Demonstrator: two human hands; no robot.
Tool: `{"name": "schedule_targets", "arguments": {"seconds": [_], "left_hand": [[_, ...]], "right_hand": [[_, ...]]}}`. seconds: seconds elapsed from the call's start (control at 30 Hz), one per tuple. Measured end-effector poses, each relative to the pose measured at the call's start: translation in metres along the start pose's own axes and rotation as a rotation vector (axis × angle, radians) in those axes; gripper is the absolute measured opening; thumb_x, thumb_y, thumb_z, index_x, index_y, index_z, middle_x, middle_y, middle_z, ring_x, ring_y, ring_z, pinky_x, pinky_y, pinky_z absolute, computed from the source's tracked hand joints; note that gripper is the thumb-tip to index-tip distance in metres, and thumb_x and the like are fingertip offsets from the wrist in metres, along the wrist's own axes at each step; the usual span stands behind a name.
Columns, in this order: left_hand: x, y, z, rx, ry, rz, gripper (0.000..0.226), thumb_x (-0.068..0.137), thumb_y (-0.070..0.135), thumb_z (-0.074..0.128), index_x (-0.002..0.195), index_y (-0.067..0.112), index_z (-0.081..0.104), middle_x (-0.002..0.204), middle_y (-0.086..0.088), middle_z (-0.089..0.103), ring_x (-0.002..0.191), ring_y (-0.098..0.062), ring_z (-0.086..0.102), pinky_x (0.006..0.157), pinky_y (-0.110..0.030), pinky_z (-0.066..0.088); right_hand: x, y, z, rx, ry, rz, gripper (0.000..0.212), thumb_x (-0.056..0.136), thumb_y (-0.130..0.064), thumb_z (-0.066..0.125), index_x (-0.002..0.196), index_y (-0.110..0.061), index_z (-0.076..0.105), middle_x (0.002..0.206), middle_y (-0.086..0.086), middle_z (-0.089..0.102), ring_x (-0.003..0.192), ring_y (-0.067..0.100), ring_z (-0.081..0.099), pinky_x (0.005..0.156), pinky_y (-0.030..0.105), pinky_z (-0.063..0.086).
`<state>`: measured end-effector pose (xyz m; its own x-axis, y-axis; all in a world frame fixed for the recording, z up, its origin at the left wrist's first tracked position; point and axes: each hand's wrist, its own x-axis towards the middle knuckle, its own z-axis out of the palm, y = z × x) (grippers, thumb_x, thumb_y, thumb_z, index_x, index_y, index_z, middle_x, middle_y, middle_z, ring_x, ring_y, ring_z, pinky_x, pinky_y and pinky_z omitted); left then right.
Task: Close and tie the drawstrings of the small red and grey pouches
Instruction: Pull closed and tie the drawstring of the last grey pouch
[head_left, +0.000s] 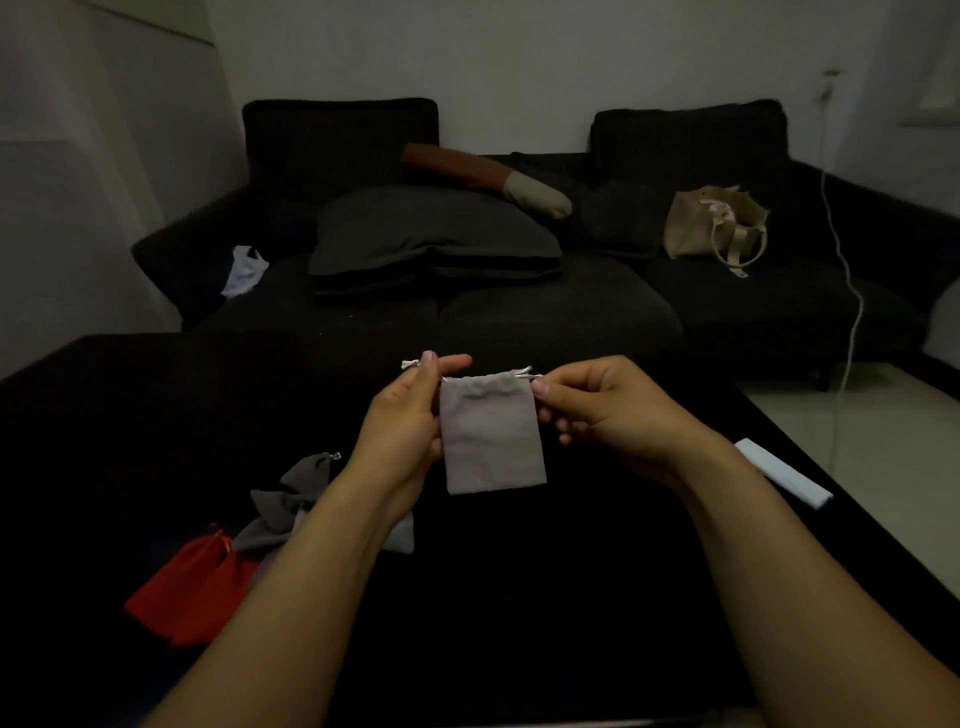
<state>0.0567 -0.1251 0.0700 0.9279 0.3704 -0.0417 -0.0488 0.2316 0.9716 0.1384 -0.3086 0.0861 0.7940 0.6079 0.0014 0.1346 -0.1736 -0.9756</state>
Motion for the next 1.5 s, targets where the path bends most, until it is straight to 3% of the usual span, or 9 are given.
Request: {"name": "schedule_targets", "arguments": {"seconds": [0.17,0.27,0.4,0.53,0.83,1.1,1.27,1.4,1.5], "left_hand": [[0.003,0.003,-0.003,-0.256,0.101,-0.085,0.039,0.104,0.04,0.039,0.104,0.015,0.069,0.1,-0.009,0.076,0.089,-0.021,0.074,0.075,-0.036,0.058],[0.005,0.003,-0.002,-0.513,0.056,-0.133,0.036,0.103,0.037,0.041,0.095,0.012,0.066,0.102,-0.009,0.076,0.092,-0.023,0.073,0.08,-0.039,0.055],[0.007,0.009,-0.003,-0.691,0.09,-0.032,0.043,0.104,0.036,0.04,0.066,0.018,0.048,0.057,0.0,0.059,0.061,-0.014,0.057,0.069,-0.027,0.046],[0.015,0.011,-0.011,-0.594,0.183,0.172,0.045,0.106,0.034,0.034,0.063,0.019,0.036,0.047,0.005,0.032,0.054,-0.011,0.031,0.05,-0.02,0.034],[0.013,0.006,-0.003,-0.38,0.105,0.298,0.044,0.106,0.035,0.034,0.066,0.018,0.037,0.059,0.002,0.035,0.053,-0.01,0.039,0.052,-0.022,0.039],[0.01,0.004,-0.001,-0.333,-0.007,0.244,0.037,0.099,0.027,0.027,0.067,0.019,0.042,0.066,-0.004,0.055,0.077,-0.02,0.054,0.081,-0.033,0.043],[0.01,0.003,0.007,-0.388,0.04,0.173,0.032,0.103,0.027,0.042,0.081,0.014,0.06,0.073,-0.002,0.069,0.087,-0.018,0.069,0.087,-0.034,0.053],[0.008,0.001,0.014,-0.586,0.06,0.067,0.026,0.097,0.039,0.054,0.094,0.019,0.071,0.074,0.003,0.073,0.077,-0.011,0.073,0.086,-0.031,0.054],[0.006,-0.002,0.02,-0.729,0.122,-0.034,0.03,0.096,0.04,0.056,0.081,0.016,0.064,0.051,0.004,0.057,0.049,-0.006,0.061,0.07,-0.027,0.052]], "right_hand": [[0.001,0.004,-0.003,0.236,0.018,-0.002,0.033,0.098,-0.03,0.055,0.072,-0.014,0.069,0.077,0.001,0.068,0.07,0.011,0.057,0.06,0.022,0.045],[0.0,-0.001,0.011,0.708,-0.031,-0.029,0.03,0.091,-0.03,0.055,0.076,-0.006,0.066,0.08,-0.001,0.06,0.072,0.01,0.051,0.061,0.023,0.037],[0.005,-0.005,0.025,1.03,0.024,-0.05,0.036,0.088,-0.025,0.055,0.054,-0.014,0.053,0.071,0.0,0.051,0.051,0.007,0.039,0.047,0.018,0.027],[0.014,-0.004,0.021,1.005,0.165,-0.055,0.038,0.098,-0.018,0.051,0.063,-0.015,0.038,0.054,-0.001,0.041,0.041,0.006,0.027,0.041,0.017,0.02],[0.01,-0.007,0.016,0.85,0.301,-0.103,0.041,0.101,-0.025,0.051,0.062,-0.015,0.04,0.052,-0.002,0.041,0.044,0.007,0.025,0.048,0.021,0.019],[0.004,-0.003,0.016,0.719,0.137,-0.061,0.026,0.087,-0.037,0.061,0.074,-0.015,0.058,0.066,0.0,0.052,0.055,0.009,0.041,0.05,0.021,0.032],[0.004,-0.001,0.022,0.592,0.171,-0.094,0.016,0.097,-0.013,0.056,0.097,-0.017,0.072,0.081,-0.005,0.073,0.074,0.006,0.06,0.066,0.02,0.043],[0.007,-0.003,0.03,0.993,0.162,-0.051,0.024,0.097,-0.005,0.05,0.104,-0.015,0.071,0.077,-0.001,0.072,0.082,0.013,0.07,0.087,0.032,0.054],[0.007,-0.002,0.035,1.291,0.143,-0.009,0.033,0.088,0.003,0.048,0.113,-0.009,0.067,0.067,0.003,0.058,0.054,0.009,0.055,0.071,0.026,0.051]]}}
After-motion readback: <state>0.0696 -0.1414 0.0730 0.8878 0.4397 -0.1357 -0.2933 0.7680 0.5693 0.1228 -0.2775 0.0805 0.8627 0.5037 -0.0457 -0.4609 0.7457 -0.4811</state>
